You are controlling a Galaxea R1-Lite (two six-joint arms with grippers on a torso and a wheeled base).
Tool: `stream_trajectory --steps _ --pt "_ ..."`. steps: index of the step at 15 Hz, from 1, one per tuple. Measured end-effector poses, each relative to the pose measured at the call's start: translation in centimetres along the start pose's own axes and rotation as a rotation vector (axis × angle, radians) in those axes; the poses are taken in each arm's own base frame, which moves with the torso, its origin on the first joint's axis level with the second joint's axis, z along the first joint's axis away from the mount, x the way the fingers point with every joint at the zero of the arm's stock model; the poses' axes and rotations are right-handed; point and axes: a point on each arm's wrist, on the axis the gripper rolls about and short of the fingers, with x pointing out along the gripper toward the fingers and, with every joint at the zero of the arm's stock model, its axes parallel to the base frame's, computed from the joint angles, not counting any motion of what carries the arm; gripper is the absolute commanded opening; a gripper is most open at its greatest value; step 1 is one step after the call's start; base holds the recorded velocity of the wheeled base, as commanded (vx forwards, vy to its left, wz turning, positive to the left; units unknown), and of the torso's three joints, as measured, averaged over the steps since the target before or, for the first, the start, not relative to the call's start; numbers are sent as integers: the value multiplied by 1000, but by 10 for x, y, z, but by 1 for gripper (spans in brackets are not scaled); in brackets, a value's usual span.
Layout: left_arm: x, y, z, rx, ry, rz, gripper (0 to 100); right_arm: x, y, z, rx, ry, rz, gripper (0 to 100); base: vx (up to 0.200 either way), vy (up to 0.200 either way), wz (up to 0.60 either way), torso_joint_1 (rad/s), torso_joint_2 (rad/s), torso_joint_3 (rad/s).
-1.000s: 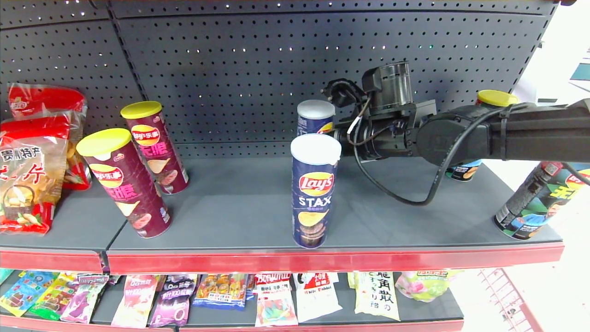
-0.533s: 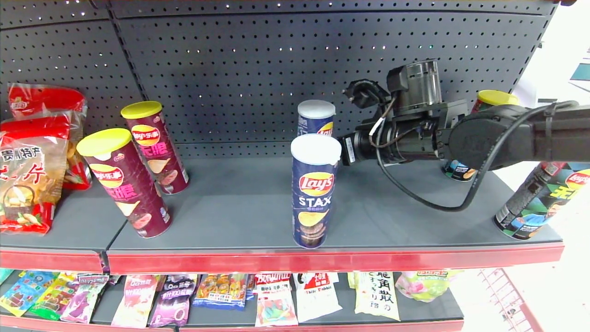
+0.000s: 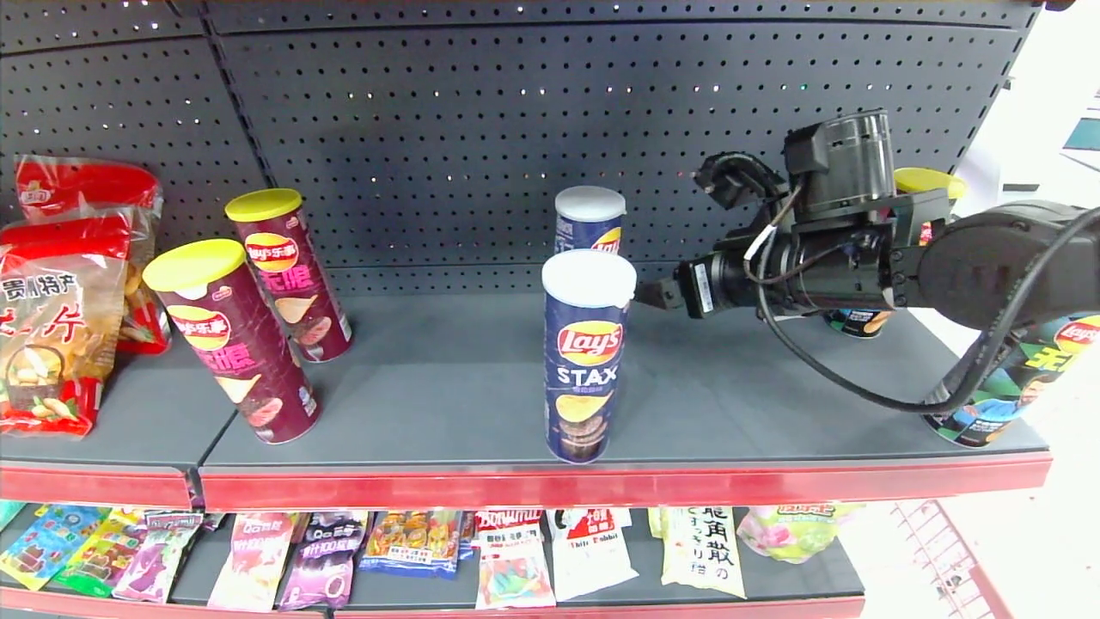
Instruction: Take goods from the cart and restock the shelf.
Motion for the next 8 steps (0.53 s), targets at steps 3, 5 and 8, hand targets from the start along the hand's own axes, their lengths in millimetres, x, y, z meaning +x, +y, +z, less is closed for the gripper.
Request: stream_trajectory --steps 3,5,8 --pt "2 0 -1 1 16 -11 100 -26 -1 -16 3 31 -19 100 0 0 0 0 0 0" --pt "4 -1 -5 3 33 -21 100 -52 2 -28 2 41 -21 100 0 0 0 0 0 0" --pt "6 -2 -9 5 54 -34 100 -97 9 -50 -7 42 -13 100 0 0 0 0 0 0"
